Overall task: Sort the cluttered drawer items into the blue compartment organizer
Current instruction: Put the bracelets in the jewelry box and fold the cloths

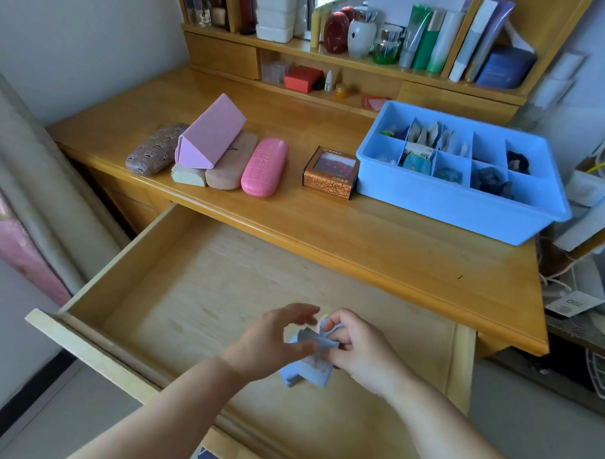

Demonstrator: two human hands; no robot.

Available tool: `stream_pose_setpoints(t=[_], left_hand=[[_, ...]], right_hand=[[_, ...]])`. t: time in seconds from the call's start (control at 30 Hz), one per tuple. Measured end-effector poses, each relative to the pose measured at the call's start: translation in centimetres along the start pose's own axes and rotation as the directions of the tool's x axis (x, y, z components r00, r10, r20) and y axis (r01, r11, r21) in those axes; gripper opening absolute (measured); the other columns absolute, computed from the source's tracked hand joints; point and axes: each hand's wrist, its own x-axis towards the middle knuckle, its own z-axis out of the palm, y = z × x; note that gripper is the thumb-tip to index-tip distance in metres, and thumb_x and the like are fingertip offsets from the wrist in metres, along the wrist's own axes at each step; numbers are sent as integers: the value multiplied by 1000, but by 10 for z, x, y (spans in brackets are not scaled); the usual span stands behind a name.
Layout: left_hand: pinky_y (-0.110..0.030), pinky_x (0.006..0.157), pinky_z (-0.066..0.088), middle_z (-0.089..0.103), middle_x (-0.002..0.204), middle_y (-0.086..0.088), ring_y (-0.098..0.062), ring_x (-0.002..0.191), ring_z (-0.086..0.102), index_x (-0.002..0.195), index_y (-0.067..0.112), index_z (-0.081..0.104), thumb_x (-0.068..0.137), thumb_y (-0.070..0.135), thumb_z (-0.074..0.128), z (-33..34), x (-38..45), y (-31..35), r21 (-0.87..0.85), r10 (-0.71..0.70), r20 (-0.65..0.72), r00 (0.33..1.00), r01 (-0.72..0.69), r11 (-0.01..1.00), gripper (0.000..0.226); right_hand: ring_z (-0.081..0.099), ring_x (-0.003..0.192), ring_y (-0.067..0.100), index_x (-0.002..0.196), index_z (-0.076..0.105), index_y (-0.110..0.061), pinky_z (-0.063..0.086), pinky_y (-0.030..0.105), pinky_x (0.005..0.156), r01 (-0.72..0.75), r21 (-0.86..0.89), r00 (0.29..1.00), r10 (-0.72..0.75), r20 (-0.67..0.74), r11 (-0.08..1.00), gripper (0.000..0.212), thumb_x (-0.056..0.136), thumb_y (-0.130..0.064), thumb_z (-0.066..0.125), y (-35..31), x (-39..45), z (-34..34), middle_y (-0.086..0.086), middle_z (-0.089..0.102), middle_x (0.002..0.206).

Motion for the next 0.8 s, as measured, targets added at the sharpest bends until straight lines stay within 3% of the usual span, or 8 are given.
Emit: stream_pose_setpoints(t=[0.1, 0.2, 0.3, 0.43, 0.53, 0.6, 0.7, 0.8], left_hand=[[-12, 59, 40, 60, 72, 8, -1, 62, 52, 89, 18, 67, 81, 10, 70, 0, 6, -1, -23, -118, -5, 993, 117, 993, 12], [-18, 53, 47, 60, 69, 0, -3, 50, 56, 84, 15, 62, 81, 1, 66, -2, 10, -6, -152, -237, 23, 971, 237, 959, 15], [-20, 54, 54, 63, 71, -5, -8, 50, 63, 97, 7, 60, 83, -1, 64, -6, 14, -9, -309, -327, 47, 944, 325, 894, 17], [-22, 56, 53, 65, 62, -6, -10, 53, 63, 79, 9, 61, 88, 11, 65, -11, 19, -18, -247, -346, 0, 938, 335, 909, 9], [-23, 53, 51, 63, 60, -9, -16, 52, 59, 81, 11, 56, 86, 3, 63, -13, 19, -30, -205, -432, 18, 902, 426, 881, 11], [-21, 49, 49, 62, 59, -8, -12, 46, 57, 84, 11, 56, 84, 1, 63, -10, 16, -36, -157, -474, 61, 878, 477, 864, 12], [-18, 46, 44, 61, 59, -5, -5, 42, 54, 84, 12, 61, 81, 4, 67, -4, 14, -43, -71, -449, 68, 891, 454, 888, 11], [-11, 46, 36, 57, 60, 10, 0, 44, 49, 65, 25, 59, 74, 6, 70, -4, 11, -42, 30, -268, -124, 955, 274, 961, 23]], right_hand=[[53, 65, 14, 88, 48, -16, 43, 23, 61, -3, 9, 999, 4, -46, 1000, 27, 82, 8, 60, 0, 7, 3, 15, 69, 82], [50, 61, 15, 92, 51, -13, 43, 23, 51, -62, 68, 984, 73, -164, 996, 22, 82, 4, 61, -1, 19, 0, 7, 61, 71], [51, 64, 15, 98, 52, -17, 38, 22, 57, -72, 5, 972, 71, -222, 997, 20, 85, -4, 62, -6, 36, -1, 3, 61, 72], [54, 69, 12, 101, 51, -21, 40, 24, 60, -129, -57, 972, 115, -205, 990, 21, 86, -14, 64, -8, 52, 7, 0, 64, 77], [55, 72, 15, 97, 50, -21, 50, 26, 55, -255, 47, 952, 259, -163, 966, 25, 81, -6, 63, 1, 56, 17, 4, 64, 82], [52, 69, 15, 95, 49, -19, 46, 22, 53, -283, -15, 948, 278, -154, 959, 26, 80, -2, 62, 10, 54, 22, 2, 58, 76], [52, 75, 15, 105, 57, -13, 40, 20, 62, -258, -133, 963, 243, -117, 957, 29, 81, 2, 61, 20, 51, 29, -1, 54, 75], [53, 60, 9, 83, 66, -16, 41, 18, 56, -224, -100, 965, 207, -159, 969, 19, 78, 2, 64, 21, 49, 27, -10, 54, 58]])
